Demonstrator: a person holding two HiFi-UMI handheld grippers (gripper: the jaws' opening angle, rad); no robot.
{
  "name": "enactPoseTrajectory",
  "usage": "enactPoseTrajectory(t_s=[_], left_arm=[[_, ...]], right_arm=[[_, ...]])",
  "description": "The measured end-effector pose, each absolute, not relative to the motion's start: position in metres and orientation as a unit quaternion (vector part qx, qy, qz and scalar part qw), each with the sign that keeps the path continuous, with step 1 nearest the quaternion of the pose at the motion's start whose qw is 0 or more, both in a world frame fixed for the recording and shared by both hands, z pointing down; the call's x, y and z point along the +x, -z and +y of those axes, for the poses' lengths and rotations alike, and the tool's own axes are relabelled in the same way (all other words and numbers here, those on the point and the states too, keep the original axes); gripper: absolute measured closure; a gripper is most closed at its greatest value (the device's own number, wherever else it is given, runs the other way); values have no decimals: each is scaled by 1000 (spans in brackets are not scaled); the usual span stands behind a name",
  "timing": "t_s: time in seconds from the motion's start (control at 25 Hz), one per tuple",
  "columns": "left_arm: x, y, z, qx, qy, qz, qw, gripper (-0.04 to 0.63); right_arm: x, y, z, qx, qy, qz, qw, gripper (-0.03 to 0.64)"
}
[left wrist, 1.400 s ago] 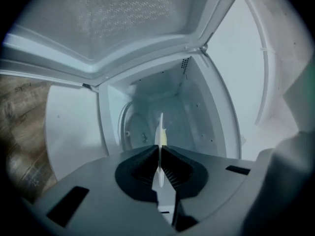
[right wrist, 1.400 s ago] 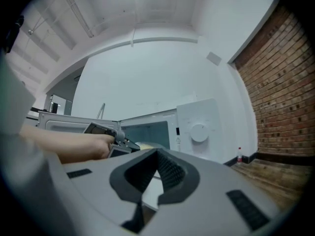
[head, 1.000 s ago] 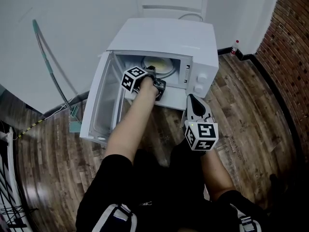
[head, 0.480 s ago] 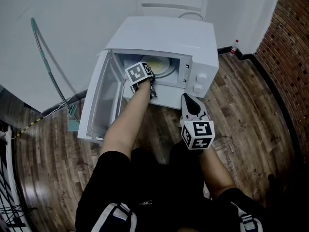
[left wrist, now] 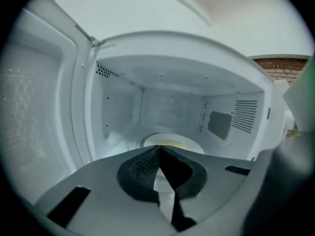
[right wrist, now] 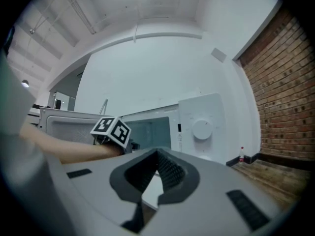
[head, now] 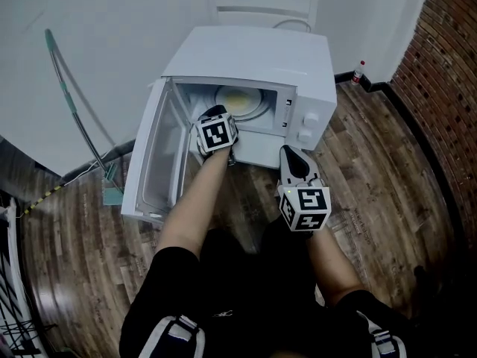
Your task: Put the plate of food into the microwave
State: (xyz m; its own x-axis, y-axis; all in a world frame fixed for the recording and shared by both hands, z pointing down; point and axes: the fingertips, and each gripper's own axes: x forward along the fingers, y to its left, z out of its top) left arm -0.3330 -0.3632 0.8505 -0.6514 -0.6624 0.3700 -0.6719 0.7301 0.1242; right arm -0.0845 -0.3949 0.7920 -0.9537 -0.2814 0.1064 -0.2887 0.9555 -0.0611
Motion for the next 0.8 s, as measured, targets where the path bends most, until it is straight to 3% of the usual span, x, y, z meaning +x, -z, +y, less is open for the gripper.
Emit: enactPoseTrajectory(t_s=[0.2,0.44,0.8], left_arm=[[-275,-837,-340,429,-8,-882,196,597],[-216,-815,-324,477,-19,-868,139,597],[-192,-744,-316,499,-24,-861,91,597]], right_arm=[[-97,-789,-383,142,-42,-988,45,606],[-121,-795,-369,135,-56,-988,48,605],[-127,-761,-369,142,-79,-985,49,605]])
